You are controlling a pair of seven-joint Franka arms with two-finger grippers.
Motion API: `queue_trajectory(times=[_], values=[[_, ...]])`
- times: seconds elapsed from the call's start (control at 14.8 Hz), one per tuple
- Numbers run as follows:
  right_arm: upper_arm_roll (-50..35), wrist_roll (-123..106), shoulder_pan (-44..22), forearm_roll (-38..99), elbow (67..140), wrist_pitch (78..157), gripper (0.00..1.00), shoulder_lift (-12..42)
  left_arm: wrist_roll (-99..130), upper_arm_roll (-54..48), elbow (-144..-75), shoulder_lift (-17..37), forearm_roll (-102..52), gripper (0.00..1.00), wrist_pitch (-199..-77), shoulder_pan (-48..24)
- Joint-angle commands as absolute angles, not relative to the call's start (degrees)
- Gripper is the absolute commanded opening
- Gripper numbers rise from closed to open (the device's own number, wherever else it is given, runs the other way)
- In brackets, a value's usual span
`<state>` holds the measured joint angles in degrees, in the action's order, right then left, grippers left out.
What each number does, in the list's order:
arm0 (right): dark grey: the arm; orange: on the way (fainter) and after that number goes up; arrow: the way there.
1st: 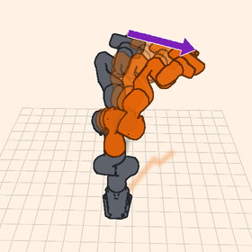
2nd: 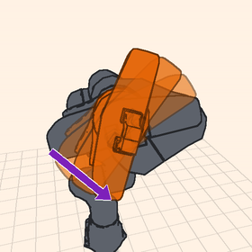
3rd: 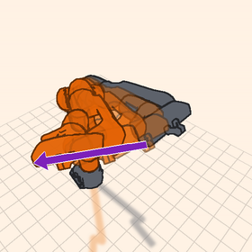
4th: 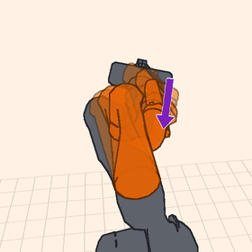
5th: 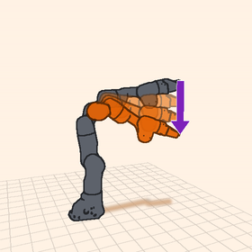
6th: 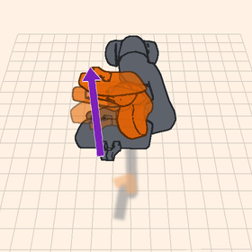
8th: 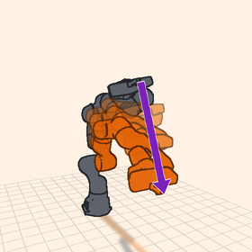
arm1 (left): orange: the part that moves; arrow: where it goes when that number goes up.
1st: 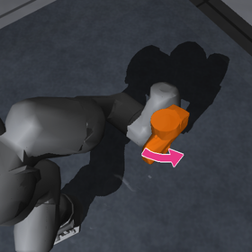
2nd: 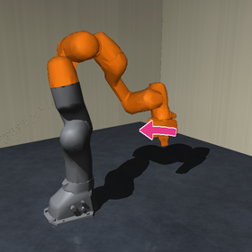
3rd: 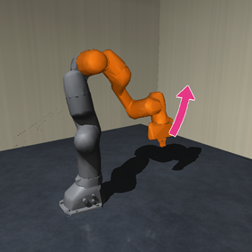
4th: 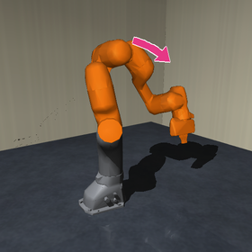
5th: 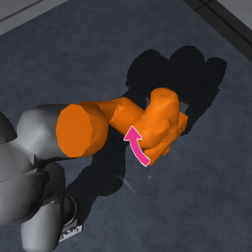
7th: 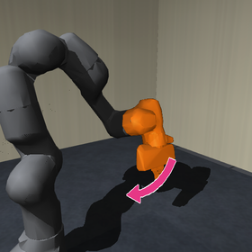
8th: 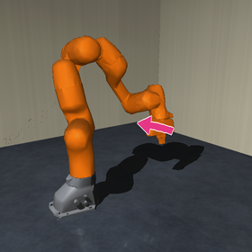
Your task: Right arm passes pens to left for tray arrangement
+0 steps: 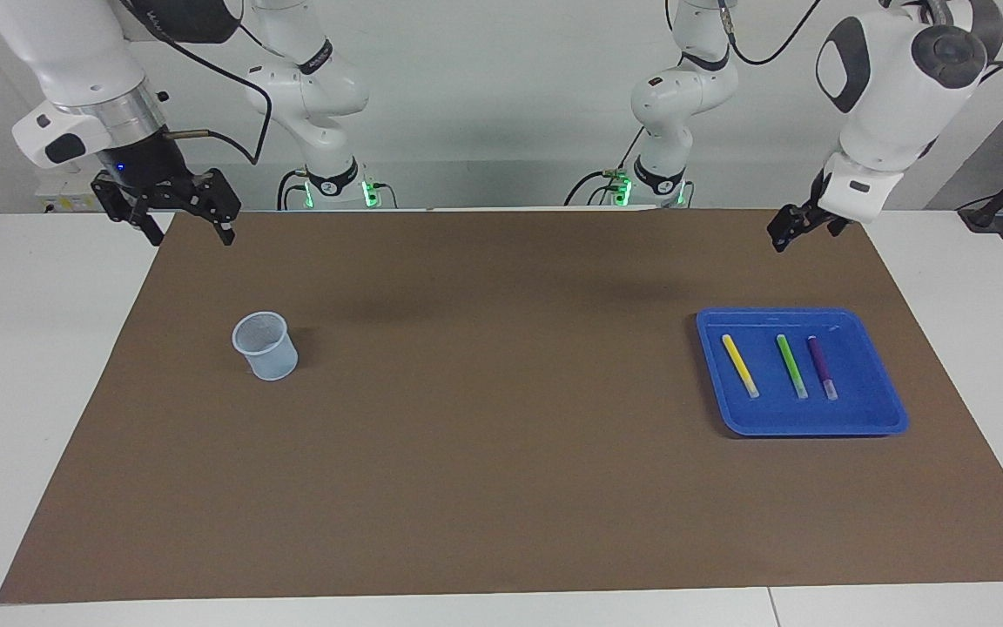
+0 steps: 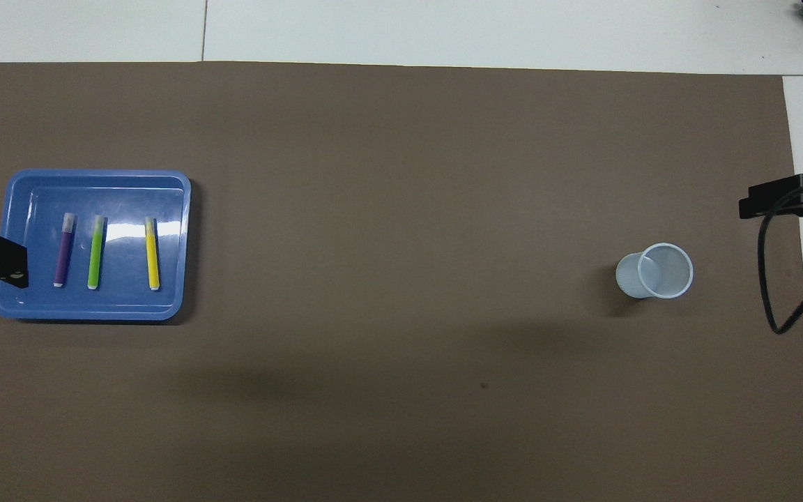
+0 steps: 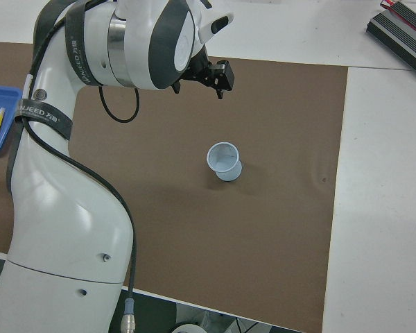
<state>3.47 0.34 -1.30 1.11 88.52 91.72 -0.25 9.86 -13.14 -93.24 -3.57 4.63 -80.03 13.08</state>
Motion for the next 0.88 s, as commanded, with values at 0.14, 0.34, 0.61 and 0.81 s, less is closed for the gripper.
queue_trajectory(times=[0.14, 0.34, 0.61, 0.81], values=[[3.9, -0.9, -1.5, 0.4, 87.7, 90.3, 1.00, -0.3, 7.6, 0.0, -90.3, -0.3, 2.6, 1.00, -86.6, 0.1], [3.9, -1.0, -1.5, 0.2, 87.7, 90.0, 1.00, -0.3, 7.5, 4.4, -89.8, 2.0, 2.1, 1.00, -89.2, -3.9], [3.9, -1.0, -1.6, -0.5, 87.8, 89.2, 1.00, -0.4, 7.6, 4.0, -89.1, 3.0, 1.6, 1.00, -86.9, -3.5], [3.9, -1.0, -1.5, -0.5, 87.7, 89.1, 1.00, -0.4, 7.6, 3.4, -88.0, 2.1, 1.4, 1.00, -83.9, -3.3]])
